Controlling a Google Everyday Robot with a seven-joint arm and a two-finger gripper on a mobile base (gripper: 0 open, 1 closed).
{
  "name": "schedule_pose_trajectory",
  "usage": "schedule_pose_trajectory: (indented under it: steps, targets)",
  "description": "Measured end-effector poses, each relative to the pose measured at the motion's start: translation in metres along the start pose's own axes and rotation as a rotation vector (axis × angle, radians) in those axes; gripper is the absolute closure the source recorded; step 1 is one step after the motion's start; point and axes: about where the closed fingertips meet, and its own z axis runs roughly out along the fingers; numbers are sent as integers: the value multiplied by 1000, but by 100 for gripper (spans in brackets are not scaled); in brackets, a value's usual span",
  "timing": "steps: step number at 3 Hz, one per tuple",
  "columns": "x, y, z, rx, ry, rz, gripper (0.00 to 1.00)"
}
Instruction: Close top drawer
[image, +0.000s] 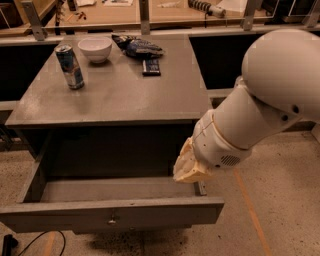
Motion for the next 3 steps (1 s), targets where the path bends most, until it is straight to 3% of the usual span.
schedule_pose_trajectory:
  steps: [1,2,3]
  targets:
    - [-5,4,15,26,-10,-16,100]
    - [-12,15,42,115,-22,-63,100]
    - [-10,19,57,233,-12,-63,100]
